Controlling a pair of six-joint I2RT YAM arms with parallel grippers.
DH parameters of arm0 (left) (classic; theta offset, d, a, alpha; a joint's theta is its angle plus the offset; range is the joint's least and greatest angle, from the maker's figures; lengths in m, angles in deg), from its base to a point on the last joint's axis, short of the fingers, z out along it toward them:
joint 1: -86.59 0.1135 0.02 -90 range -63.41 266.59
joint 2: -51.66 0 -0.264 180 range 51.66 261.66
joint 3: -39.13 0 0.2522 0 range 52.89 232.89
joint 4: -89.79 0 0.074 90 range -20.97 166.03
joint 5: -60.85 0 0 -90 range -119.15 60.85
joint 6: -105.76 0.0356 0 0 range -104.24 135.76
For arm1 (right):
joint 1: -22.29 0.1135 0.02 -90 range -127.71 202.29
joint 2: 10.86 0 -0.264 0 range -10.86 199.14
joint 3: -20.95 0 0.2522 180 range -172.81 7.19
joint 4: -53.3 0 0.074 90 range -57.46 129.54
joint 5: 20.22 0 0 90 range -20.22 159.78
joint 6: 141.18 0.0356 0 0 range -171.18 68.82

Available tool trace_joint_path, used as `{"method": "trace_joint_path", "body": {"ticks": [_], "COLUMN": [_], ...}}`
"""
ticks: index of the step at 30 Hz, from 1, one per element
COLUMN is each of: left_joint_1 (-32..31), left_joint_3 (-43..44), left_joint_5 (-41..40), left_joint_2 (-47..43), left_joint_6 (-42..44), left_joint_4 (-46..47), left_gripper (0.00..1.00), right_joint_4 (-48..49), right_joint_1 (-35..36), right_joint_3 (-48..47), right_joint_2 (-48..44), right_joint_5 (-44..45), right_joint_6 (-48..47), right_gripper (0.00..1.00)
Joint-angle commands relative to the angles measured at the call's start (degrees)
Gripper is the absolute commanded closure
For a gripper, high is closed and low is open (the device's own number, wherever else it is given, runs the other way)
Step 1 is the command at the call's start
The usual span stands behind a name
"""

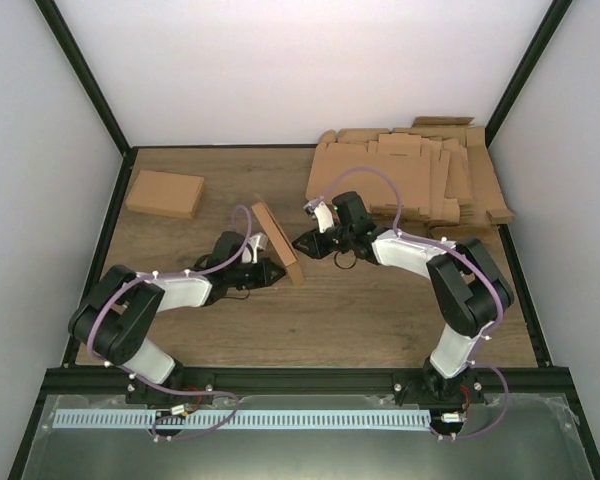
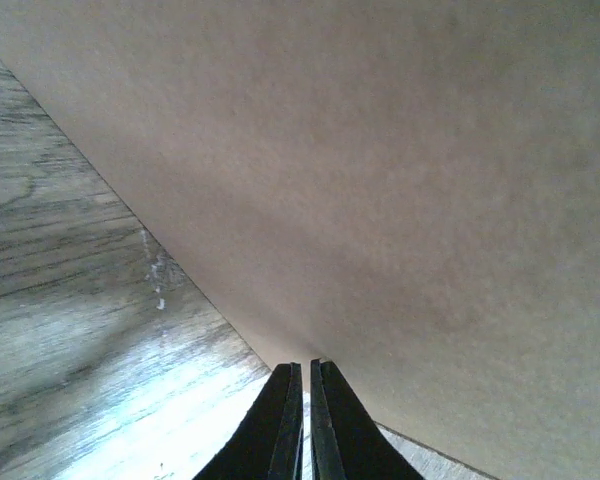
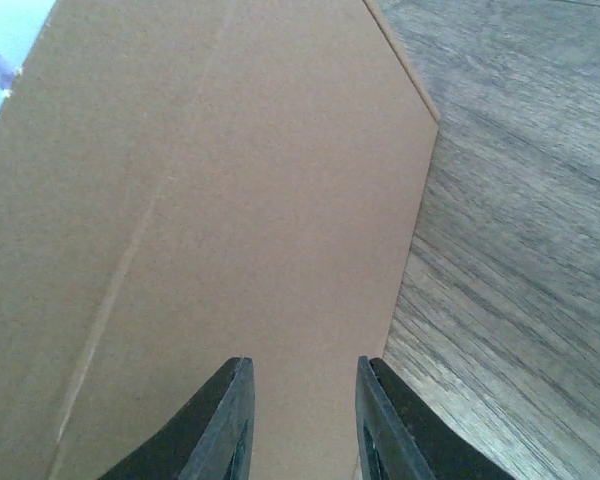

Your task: Fold the paper box

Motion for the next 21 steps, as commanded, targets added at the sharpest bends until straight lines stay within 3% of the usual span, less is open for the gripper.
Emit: {"method": "trace_joint_path", "body": {"ticks": [1,15,18,21], "left_joint_1": [-0.94,-0.94,-0.89,-0.89], "left_joint_3": [0.18,3.38,3.77,4.39], "left_joint_5": [0.27,-3.94,-4.51,-4.52], "left_joint_2": [-0.91,-5.54,-6.41,-6.7], "left_joint_6": [-0.39,3.26,3.65,3.89], "left_joint_4": [1.29,-6.91,-7.99,-8.67], "left_gripper": [0.93,0.93,0.93,0.93], "right_joint_4": [-1.62,-4.64,-5.22,-6.07], "right_joint_1": [0.36,0.23,0.54,2.42], "right_joint_3": [-1.87,-0.7,1.12,2.66], "right_joint_2": [-0.14,-7.94,-12.72,-17.16], "right_joint_5": [3.02,8.84,9.21,9.68], "right_joint_6": [-0.82,0.46,0.91,0.93], "right_gripper": [0.69,0.64,0.57,0.41]}}
